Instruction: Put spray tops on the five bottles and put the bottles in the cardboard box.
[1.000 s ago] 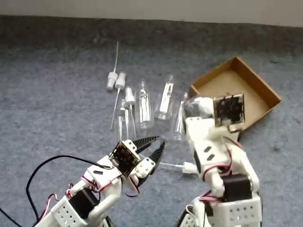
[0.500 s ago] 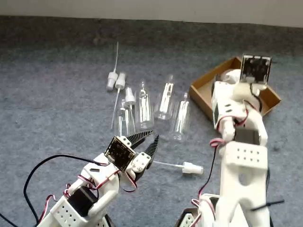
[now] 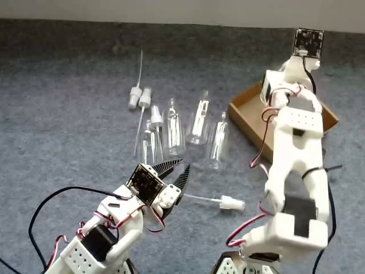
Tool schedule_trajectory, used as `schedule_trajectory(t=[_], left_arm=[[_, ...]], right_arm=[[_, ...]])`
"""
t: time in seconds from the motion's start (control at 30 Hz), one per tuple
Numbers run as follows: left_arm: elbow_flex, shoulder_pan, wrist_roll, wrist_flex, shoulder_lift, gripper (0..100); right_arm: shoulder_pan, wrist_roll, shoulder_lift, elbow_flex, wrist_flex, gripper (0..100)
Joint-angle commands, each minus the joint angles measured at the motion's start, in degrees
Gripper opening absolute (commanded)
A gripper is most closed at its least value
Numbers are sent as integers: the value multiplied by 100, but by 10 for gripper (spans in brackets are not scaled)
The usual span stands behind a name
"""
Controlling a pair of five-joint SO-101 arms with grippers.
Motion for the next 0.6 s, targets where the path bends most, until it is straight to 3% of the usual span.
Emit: schedule_trajectory(t=[0.0, 0.57], left_arm=[[119, -57, 18, 18, -40, 5], [119, -57, 9, 18, -31, 5]], right_arm=[[198, 70, 347, -866, -189, 69], [321, 70, 1991, -2457, -198, 69]])
